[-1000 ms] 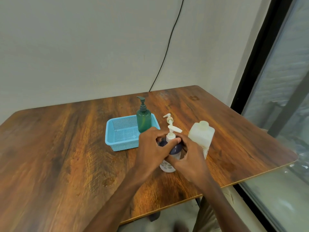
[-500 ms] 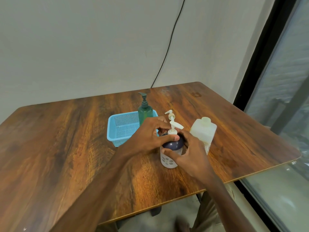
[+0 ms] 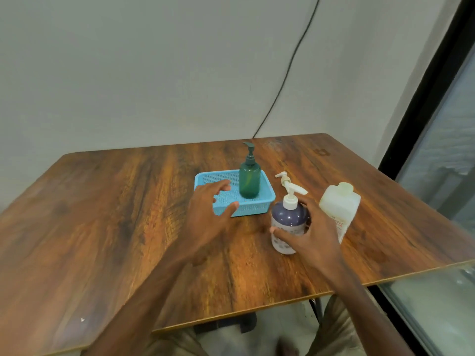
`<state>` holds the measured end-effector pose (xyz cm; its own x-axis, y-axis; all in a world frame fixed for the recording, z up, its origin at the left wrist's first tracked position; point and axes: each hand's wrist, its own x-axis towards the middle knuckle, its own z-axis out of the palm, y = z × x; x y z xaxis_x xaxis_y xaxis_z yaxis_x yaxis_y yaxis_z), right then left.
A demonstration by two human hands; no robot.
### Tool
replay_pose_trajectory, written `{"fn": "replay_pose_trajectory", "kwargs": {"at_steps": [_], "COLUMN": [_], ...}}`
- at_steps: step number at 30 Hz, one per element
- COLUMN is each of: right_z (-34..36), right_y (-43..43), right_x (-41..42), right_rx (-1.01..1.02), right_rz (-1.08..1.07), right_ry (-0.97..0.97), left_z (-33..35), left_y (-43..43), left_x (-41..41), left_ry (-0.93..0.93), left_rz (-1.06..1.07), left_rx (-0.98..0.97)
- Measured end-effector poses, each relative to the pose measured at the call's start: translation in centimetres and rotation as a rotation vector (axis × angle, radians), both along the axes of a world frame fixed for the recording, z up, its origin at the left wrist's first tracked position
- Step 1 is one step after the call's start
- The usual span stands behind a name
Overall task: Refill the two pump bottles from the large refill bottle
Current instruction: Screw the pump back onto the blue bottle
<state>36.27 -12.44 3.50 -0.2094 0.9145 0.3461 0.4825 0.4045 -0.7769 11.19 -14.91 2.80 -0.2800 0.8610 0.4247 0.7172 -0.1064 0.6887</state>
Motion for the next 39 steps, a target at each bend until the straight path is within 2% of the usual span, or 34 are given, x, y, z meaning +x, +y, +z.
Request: {"fn": "replay_pose_trajectory", "kwargs": {"at_steps": [2,6,8,12,17,23,27,30,34,37,39], "right_z": [1.2,4.9,6.8,8.8,7.4,3.0,1.7,2.2,2.4,2.5,2.1], "right_y": [0.3,1.7,2.5,5.0,7.8,11.2,12.6,11.5,9.4,9.4,10.5], "right_x": [-0.6,-2.6,-4.1,-8.0,-13.8,-18.2,-18.9,-17.9,-13.7,-10.5,-9.7], "right_rx": [0.045,0.078,0.105,0.093,0.06,-0.086,-0.153,-0.088,0.037,0.099,0.064], "right_rz": [-0.016,0.035,0.083,0.181,0.242,0.331,0.329,0.363,0.183,-0.021,-0.105], "right_ry": [0.004,0.066,0.093,0.12,0.022,-0.124,-0.118,-0.118,0.095,0.261,0.23], "left_z": [-0.4,-1.3,-1.6,-2.9,-3.6,-3.2,-2.7,-2.3,-1.8,-0.3,0.7], "left_y": [0.0,1.0,1.5,2.0,2.2,2.2,2.0,2.3,3.8,5.8,7.3], "left_x": [-2.6,-5.6,-6.0,-5.8,-6.4,-7.1,-7.3,-7.5,-8.2,-8.6,-8.7], "left_ry": [0.013,-0.018,0.005,-0.036,-0.108,-0.134,-0.102,-0.111,-0.05,-0.111,-0.145], "left_rz": [0.062,-0.127,-0.143,-0.128,-0.146,-0.236,-0.268,-0.295,-0.175,-0.097,-0.106], "left_rx": [-0.087,-0.188,-0.24,-0.184,-0.164,-0.14,-0.136,-0.199,-0.16,-0.216,-0.192]}}
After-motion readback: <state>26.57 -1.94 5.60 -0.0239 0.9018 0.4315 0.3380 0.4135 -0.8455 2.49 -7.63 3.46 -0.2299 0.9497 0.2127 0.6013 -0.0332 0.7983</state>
